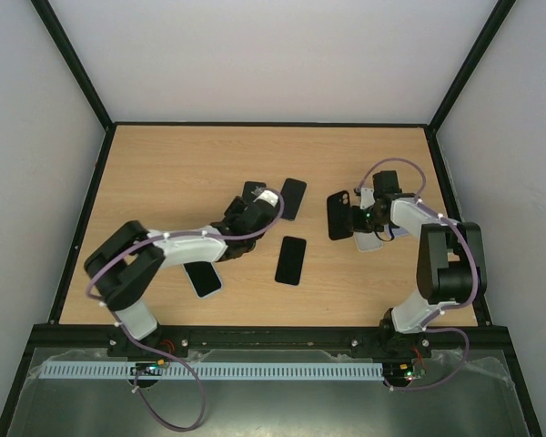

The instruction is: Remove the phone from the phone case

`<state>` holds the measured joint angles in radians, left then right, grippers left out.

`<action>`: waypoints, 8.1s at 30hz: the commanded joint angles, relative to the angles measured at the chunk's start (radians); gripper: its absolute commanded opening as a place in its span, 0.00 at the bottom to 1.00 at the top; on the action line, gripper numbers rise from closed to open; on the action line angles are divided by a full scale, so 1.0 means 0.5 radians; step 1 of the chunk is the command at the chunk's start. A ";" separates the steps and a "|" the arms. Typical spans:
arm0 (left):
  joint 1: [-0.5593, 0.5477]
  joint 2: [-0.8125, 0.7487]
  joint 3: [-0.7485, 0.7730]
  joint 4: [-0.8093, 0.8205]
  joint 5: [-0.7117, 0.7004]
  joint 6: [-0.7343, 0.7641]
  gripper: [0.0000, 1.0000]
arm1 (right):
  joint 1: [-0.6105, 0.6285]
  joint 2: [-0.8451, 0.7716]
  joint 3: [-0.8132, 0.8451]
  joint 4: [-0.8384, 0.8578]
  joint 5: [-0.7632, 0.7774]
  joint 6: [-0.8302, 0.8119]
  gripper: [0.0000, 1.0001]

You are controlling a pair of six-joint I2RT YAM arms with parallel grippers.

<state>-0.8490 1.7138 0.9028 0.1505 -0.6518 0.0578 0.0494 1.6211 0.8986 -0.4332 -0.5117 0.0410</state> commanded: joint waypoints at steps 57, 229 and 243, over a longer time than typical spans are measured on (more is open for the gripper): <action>0.787 -0.443 -0.120 -1.917 1.174 -1.858 0.99 | 0.027 -0.963 -0.135 0.060 -0.303 -0.079 0.74; 0.239 -0.715 -0.175 1.300 3.236 -1.188 0.04 | 0.210 -1.424 0.245 -1.629 -1.081 -2.154 0.51; 0.165 -0.703 -0.117 1.223 3.290 -1.129 0.03 | 0.226 -1.345 0.159 -1.441 -1.262 -1.933 0.40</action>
<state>-0.7570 1.3815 0.8066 0.7124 0.9657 -0.5247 0.1577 0.9504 0.9966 -1.1912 -1.1198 -0.9451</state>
